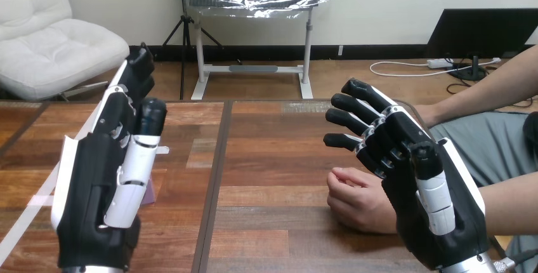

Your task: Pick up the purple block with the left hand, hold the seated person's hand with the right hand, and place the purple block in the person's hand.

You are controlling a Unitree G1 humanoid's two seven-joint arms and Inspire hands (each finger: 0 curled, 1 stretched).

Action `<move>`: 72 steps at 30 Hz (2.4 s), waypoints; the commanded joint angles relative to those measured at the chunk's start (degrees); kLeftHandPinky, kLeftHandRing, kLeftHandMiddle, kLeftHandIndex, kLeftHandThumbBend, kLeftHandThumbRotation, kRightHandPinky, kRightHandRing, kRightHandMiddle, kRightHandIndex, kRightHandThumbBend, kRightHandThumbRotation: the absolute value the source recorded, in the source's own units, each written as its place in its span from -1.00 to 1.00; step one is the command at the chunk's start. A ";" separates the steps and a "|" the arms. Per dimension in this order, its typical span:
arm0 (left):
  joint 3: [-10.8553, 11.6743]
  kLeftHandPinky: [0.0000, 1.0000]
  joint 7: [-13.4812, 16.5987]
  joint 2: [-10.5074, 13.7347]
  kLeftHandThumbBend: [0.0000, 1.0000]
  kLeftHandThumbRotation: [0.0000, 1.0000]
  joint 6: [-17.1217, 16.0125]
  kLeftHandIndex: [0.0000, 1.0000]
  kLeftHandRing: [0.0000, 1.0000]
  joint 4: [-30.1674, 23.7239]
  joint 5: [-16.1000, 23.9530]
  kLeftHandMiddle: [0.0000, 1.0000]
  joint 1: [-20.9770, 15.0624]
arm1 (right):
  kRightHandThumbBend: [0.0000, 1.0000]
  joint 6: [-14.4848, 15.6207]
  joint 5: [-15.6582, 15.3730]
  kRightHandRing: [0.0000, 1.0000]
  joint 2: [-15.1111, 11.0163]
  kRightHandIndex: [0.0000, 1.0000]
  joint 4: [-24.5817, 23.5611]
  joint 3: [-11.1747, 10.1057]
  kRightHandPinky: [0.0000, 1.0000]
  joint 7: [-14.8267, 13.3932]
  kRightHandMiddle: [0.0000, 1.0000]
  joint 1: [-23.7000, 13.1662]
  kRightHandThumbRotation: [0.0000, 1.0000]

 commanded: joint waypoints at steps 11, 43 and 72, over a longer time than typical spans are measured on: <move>6.38 1.00 0.19 3.23 0.11 0.67 -0.28 0.79 0.85 7.74 5.23 0.83 -9.18 | 0.70 -0.52 -0.27 0.69 0.16 0.72 -2.34 -0.52 0.50 -0.19 0.70 -3.93 0.63; 12.32 0.69 -1.03 10.13 -0.15 0.47 -0.55 0.81 0.83 28.01 9.26 0.85 -24.30 | 0.73 -0.78 -0.44 0.68 0.22 0.73 -1.44 -0.58 0.48 -0.04 0.70 -4.99 0.62; 8.57 0.56 -4.00 16.48 -0.14 0.13 0.25 0.80 0.78 51.93 15.48 0.84 -37.25 | 0.71 -1.11 -0.10 0.69 0.27 0.72 -1.43 -1.00 0.48 0.77 0.71 -5.20 0.61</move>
